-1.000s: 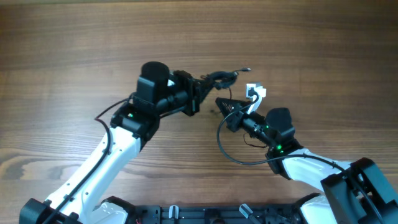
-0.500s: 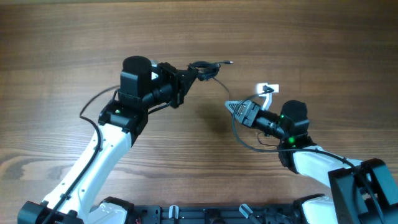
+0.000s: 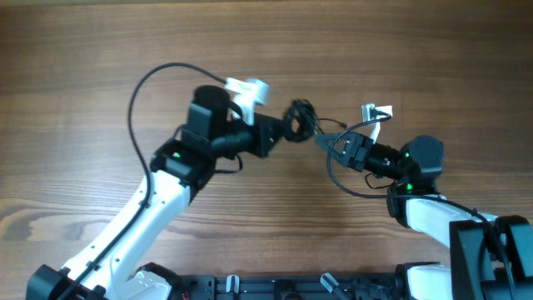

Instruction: Untangle cables

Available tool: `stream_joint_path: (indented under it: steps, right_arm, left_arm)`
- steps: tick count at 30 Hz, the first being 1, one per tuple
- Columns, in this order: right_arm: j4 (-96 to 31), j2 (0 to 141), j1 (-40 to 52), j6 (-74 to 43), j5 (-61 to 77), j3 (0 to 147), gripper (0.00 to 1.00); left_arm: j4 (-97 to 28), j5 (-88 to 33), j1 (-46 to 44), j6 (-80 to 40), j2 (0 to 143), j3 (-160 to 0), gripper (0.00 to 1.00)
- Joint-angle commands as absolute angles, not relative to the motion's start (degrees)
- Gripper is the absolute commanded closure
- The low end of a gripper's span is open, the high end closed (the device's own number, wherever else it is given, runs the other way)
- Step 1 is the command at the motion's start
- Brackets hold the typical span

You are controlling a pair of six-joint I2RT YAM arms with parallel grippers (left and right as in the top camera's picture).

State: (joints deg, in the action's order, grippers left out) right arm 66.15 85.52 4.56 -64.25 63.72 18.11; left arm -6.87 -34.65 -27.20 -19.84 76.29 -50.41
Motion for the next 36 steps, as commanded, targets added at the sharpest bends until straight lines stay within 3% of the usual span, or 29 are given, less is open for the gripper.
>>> stream_joint_path:
  steps: [1, 5, 9, 11, 16, 20, 24, 29, 32, 33, 34, 35, 36]
  right_arm:
    - [66.63, 85.49, 4.29, -64.60, 66.32, 18.28, 0.53]
    - [66.63, 85.49, 4.29, -64.62, 66.48, 18.28, 0.78]
    - [66.63, 85.49, 4.29, -64.66, 67.72, 18.28, 0.81]
    - [66.59, 85.49, 4.29, -64.66, 68.05, 18.28, 0.76]
    - [66.59, 85.49, 4.29, -64.66, 68.03, 18.28, 0.41]
    - [66.52, 85.49, 4.29, -64.49, 67.44, 18.28, 0.26]
    - [66.39, 85.49, 4.29, -63.51, 65.98, 18.26, 0.25]
    - [66.35, 85.49, 4.32, -58.59, 65.87, 18.26, 0.61]
    - [65.98, 85.49, 4.32, -58.63, 66.06, 18.26, 0.71]
    - [65.34, 85.49, 4.32, -58.61, 66.04, 18.26, 0.71]
    - [64.20, 85.49, 4.32, -58.41, 65.76, 18.26, 0.64]
    - [62.33, 85.49, 4.32, -58.30, 64.79, 18.26, 0.51]
    - [59.27, 85.49, 4.32, -58.00, 63.02, 18.26, 0.49]
  left_arm:
    - [-6.70, -35.94, -30.55, -2.61, 75.44, -50.92, 0.96]
    - [-6.92, -35.90, -31.00, -1.72, 75.44, -50.89, 0.96]
    - [-7.64, -32.12, -31.00, -1.74, 75.44, -50.89, 0.96]
    - [-8.01, -29.74, -31.00, -1.74, 75.44, -50.89, 0.96]
    - [-8.05, -29.43, -31.00, -1.74, 75.44, -50.89, 0.96]
    - [-8.73, -29.43, -31.00, -1.74, 75.44, -50.89, 0.96]
    - [-10.48, -25.91, -31.00, -1.74, 75.44, -50.89, 0.96]
    - [-11.22, -24.97, -31.00, -1.74, 75.44, -50.89, 0.96]
    - [-11.20, -24.97, -31.03, -1.76, 75.44, -50.89, 0.96]
    - [-11.20, -24.95, -31.03, -1.74, 75.44, -50.89, 0.96]
    - [-11.20, -24.95, -31.03, -1.74, 75.44, -50.89, 0.96]
    - [-11.20, -24.75, -31.00, -1.74, 75.44, -50.92, 0.96]
    - [-11.20, -22.92, -30.96, -1.85, 75.44, -50.92, 0.96]
